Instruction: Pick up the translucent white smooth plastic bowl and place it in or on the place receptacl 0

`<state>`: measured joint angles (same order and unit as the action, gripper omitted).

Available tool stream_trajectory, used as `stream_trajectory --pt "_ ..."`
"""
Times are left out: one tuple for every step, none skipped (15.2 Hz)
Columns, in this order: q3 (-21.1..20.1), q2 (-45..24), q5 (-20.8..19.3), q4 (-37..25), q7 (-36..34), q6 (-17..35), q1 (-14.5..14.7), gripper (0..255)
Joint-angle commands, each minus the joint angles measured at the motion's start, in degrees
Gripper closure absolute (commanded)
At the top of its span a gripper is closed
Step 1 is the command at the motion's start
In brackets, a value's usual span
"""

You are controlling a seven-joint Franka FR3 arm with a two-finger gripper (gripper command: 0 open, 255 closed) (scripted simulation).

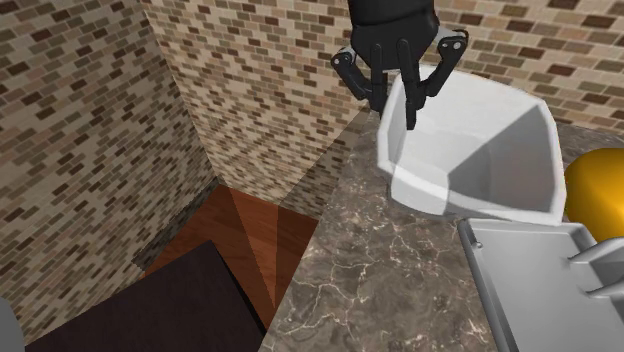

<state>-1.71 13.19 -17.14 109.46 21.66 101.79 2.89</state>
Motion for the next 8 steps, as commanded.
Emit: stream_trajectory --pt "-0.06 -0.29 0.06 -1.81 0.38 -1.41 0.01 255" --pt "-0.08 -0.41 0.10 -2.70 0.58 -2.15 0.02 255" --pt "-0.11 -0.55 0.14 -3.61 0.77 -2.90 0.02 255" --pt "-0.14 -0.70 0.17 -4.53 0.97 -3.64 0.03 255" --pt "-0.17 -0.86 0.20 -5.47 1.16 -4.40 0.03 255" --pt "-0.20 -1.04 0.22 -6.42 1.36 -5.15 0.04 255" --pt "-0.23 -1.23 0.25 -7.39 1.55 -5.91 0.04 255" --pt "-0.26 -1.43 0.26 -8.38 1.75 -6.67 0.04 255"
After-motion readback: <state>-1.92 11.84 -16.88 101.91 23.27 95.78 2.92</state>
